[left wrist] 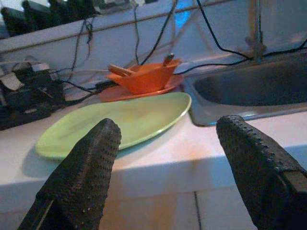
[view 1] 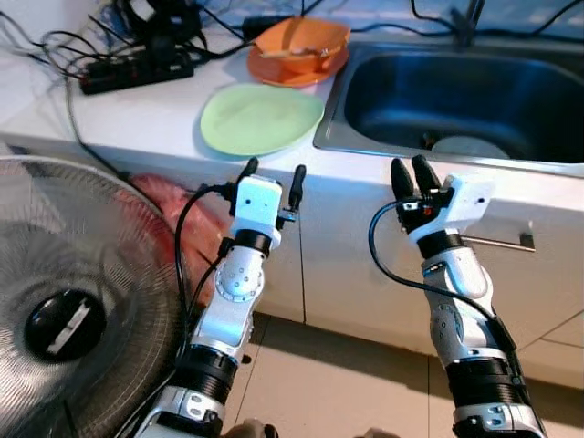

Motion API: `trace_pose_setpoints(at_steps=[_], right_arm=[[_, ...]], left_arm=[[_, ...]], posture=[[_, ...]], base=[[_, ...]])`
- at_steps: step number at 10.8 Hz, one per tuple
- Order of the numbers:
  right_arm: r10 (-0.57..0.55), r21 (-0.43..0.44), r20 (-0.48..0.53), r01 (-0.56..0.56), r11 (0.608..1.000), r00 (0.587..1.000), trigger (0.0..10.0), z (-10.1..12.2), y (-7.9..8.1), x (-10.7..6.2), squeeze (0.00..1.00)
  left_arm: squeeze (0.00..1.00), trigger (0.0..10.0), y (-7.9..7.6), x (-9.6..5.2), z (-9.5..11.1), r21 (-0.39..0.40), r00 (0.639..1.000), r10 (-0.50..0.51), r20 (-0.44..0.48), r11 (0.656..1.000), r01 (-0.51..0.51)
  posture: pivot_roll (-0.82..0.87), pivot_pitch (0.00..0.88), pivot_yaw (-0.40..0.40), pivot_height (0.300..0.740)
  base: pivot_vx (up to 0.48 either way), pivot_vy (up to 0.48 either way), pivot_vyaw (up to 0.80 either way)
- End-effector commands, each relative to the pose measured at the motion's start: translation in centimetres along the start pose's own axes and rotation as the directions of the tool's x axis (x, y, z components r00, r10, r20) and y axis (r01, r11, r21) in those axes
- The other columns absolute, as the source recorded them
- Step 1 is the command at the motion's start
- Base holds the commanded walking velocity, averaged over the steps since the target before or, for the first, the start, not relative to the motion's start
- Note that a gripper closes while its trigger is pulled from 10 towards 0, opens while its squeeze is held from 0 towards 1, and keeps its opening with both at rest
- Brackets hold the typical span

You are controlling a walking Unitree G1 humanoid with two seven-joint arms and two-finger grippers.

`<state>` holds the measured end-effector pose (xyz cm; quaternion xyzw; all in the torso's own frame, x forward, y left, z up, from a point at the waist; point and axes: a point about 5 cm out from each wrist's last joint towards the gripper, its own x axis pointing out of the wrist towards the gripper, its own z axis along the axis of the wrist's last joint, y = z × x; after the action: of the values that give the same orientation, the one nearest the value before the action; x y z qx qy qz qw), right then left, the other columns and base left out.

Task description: Kitchen organization

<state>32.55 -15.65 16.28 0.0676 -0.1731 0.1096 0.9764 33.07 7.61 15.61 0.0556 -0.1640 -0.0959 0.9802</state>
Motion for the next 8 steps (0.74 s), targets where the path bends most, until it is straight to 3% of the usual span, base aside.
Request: trace_pose_setpoints(at_steps=[1,2,4,6,8], right_arm=[[0.011,0.002,0.006,-0.011,1.000,1.000,10.0,0.1,0.3,0.2,0.00],[0.012,0.002,0.005,-0.012,1.000,1.000,10.0,0.1,0.3,0.2,0.00],[0.015,0.003,0.003,-0.015,1.000,1.000,10.0,0.0,0.4,0.2,0.00],[0.013,0.003,0.003,-0.013,1.000,1.000,10.0,0.0,0.4,0.2,0.00],[0.014,0.005,0.004,-0.014,1.000,1.000,10.0,0.0,0.5,0.2,0.00]], left_arm=[[0.00,10.0,0.6,-0.1,0.3,-0.008,1.000,0.021,0.006,1.000,-0.021],[0.00,10.0,1.1,0.1,0.5,-0.038,0.999,0.034,-0.002,0.999,-0.034],[0.00,10.0,2.3,0.9,0.9,-0.181,0.995,0.096,-0.033,0.978,-0.100],[0.00,10.0,3.7,2.0,1.2,-0.372,0.988,0.135,-0.078,0.915,-0.154],[0.00,10.0,5.2,3.0,1.5,-0.441,0.988,0.124,-0.088,0.885,-0.150]], posture=[[0.00,0.116,0.070,0.740],[0.00,0.117,0.070,0.740],[0.01,0.116,0.069,0.740],[0.01,0.117,0.070,0.740],[0.00,0.116,0.071,0.740]], base=[[0.000,0.000,0.00],[0.000,0.000,0.00],[0.000,0.000,0.00],[0.000,0.000,0.00],[0.000,0.000,0.00]])
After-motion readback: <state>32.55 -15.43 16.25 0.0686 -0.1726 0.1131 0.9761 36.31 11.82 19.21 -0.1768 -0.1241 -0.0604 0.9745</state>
